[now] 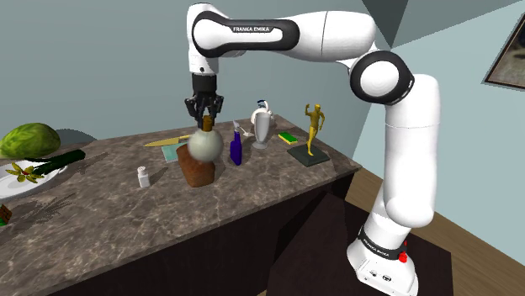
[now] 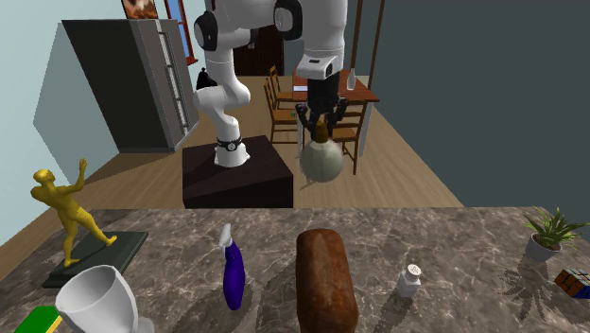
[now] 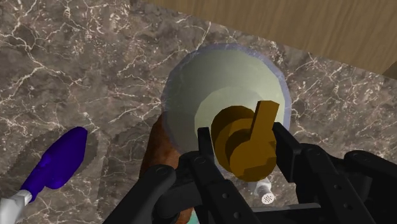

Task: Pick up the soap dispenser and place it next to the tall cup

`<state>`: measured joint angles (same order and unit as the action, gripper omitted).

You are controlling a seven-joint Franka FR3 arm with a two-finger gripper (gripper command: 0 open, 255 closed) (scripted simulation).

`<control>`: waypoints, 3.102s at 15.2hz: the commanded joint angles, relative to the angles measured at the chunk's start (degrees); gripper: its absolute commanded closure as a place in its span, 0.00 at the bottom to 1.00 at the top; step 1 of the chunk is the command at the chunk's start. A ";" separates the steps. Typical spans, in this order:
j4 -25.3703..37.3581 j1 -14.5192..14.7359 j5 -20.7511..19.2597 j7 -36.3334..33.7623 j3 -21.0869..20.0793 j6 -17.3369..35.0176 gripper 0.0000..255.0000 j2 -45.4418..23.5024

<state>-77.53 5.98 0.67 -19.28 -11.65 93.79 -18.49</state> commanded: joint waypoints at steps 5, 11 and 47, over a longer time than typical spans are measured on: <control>6.84 0.35 -0.27 -0.39 -0.07 -5.52 1.00 -1.30; 13.68 0.81 -0.63 -0.77 -0.12 -10.53 1.00 -3.13; 7.55 -29.16 2.76 45.74 17.68 -11.52 1.00 1.71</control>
<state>-70.42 -22.47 3.34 25.32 5.66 82.32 -16.40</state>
